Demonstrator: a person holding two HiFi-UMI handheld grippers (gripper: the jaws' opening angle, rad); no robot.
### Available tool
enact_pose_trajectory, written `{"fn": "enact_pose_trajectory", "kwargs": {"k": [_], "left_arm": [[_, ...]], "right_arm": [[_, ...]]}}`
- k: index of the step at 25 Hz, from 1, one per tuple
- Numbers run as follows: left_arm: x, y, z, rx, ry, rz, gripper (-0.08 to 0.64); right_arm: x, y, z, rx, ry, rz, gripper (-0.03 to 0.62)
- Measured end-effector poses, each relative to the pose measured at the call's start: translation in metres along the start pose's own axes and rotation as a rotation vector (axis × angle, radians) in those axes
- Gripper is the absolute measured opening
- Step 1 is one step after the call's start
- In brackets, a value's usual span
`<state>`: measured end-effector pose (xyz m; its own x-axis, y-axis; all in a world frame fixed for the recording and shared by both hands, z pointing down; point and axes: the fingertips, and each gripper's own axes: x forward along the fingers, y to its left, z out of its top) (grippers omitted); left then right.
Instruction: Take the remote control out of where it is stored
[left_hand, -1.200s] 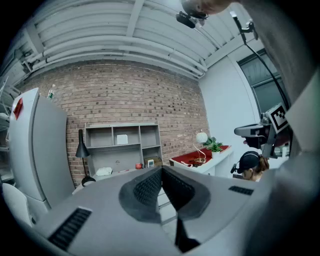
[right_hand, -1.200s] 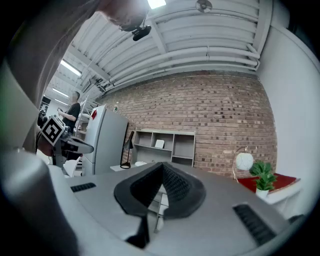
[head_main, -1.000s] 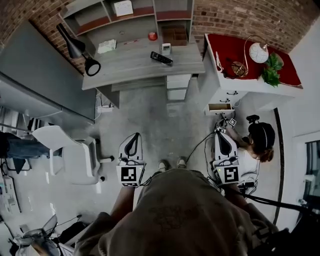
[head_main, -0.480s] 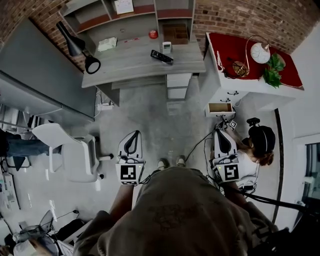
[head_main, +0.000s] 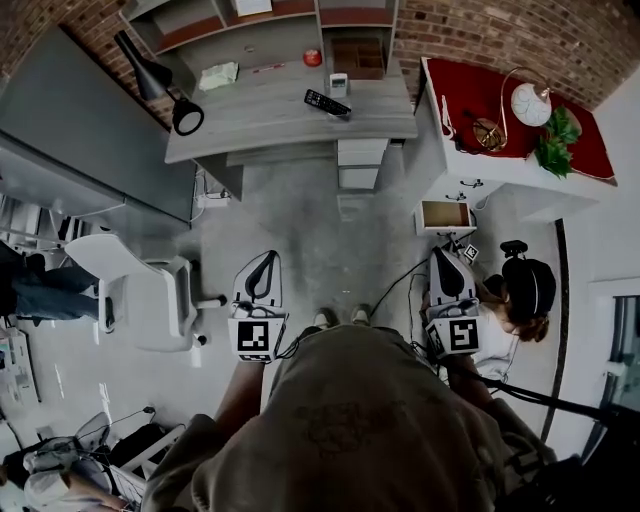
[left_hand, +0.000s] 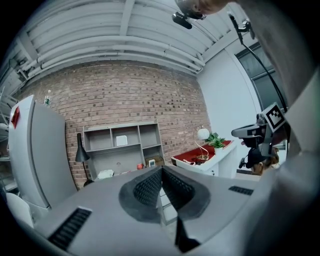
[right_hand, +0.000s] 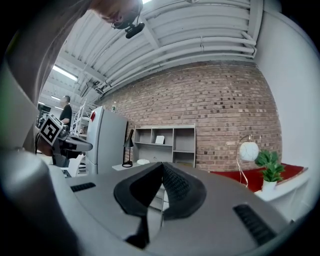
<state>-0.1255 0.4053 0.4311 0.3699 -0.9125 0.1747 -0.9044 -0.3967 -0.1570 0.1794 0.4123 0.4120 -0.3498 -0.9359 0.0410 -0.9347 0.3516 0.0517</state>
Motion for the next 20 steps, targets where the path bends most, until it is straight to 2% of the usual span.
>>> {"fn": "enact_pose_trajectory", "kwargs": {"k": [5,10,20], "left_arm": [[0.012,-0.007,0.002,0.011,0.007,0.014,0.011],[0.023,-0.012,0.005,-0.028,-0.001,0.05,0.011],[0.039,-0.026,-0.001,0.018,0.029,0.052,0.011]], "right_arm": [[0.006,-0.013,-0.005,0.011,-0.004,0.021,0.014],[0.01,-0.027,-0.009,0.006,0.001,0.055,0.014],[0.021,-0.048,-0.015,-0.01,-0.011,0.079,0.014]]}}
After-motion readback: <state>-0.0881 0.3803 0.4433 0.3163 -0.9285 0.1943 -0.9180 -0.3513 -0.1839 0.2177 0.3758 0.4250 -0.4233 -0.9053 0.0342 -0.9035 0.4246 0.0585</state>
